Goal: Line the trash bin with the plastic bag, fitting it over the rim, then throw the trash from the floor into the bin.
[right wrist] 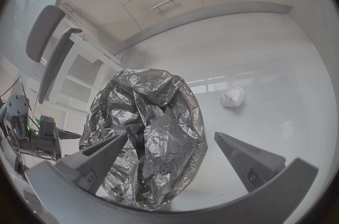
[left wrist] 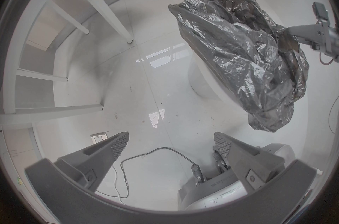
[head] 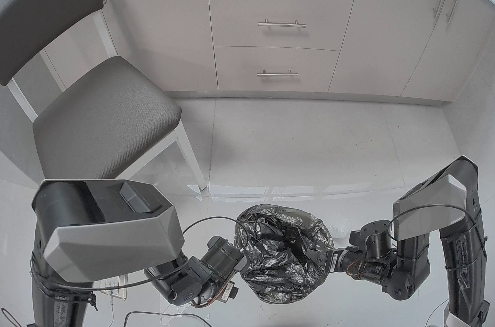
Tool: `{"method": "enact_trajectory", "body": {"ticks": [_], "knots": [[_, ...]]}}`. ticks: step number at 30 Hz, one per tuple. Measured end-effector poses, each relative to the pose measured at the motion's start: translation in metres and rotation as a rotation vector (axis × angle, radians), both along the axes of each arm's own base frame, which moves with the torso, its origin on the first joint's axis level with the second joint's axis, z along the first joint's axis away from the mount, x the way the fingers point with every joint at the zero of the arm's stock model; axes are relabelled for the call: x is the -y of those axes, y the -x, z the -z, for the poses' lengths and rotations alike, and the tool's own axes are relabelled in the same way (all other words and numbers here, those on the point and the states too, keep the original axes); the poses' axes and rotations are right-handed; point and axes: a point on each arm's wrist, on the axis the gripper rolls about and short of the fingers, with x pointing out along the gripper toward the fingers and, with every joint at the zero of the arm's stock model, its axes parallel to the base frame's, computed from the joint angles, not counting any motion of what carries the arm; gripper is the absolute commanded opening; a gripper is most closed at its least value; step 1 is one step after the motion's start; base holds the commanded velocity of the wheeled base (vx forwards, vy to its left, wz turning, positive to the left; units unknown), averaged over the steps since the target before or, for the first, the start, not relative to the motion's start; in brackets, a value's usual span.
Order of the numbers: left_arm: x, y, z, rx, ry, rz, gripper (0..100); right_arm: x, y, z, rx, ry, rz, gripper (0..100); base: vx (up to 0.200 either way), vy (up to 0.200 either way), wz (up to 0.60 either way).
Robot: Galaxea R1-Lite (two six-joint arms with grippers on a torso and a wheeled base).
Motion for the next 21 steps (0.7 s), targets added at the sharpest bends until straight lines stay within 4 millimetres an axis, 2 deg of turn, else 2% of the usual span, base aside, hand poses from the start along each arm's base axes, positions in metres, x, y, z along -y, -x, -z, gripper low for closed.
{"method": "enact_trajectory", "body": {"ticks": [4, 7, 14, 17, 21], "knots": [[-0.003, 0.005, -0.016, 0.02, 0.028, -0.008, 100, 0.0, 0.0, 0.0, 0.0, 0.0, 0.001, 100, 0.0, 0.0, 0.0], [0.0, 0.008, -0.037, 0.061, 0.075, -0.002, 100, 0.0, 0.0, 0.0, -0.001, 0.0, 0.001, 100, 0.0, 0.0, 0.0], [0.023, 0.013, -0.087, 0.18, 0.218, 0.05, 100, 0.0, 0.0, 0.0, -0.001, 0.0, 0.0, 100, 0.0, 0.0, 0.0], [0.029, 0.011, -0.093, 0.199, 0.242, 0.058, 100, 0.0, 0.0, 0.0, -0.001, 0.0, 0.001, 100, 0.0, 0.0, 0.0], [0.04, 0.003, -0.091, 0.2, 0.265, 0.074, 100, 0.0, 0.0, 0.0, 0.0, 0.001, 0.001, 100, 0.0, 0.0, 0.0]]}}
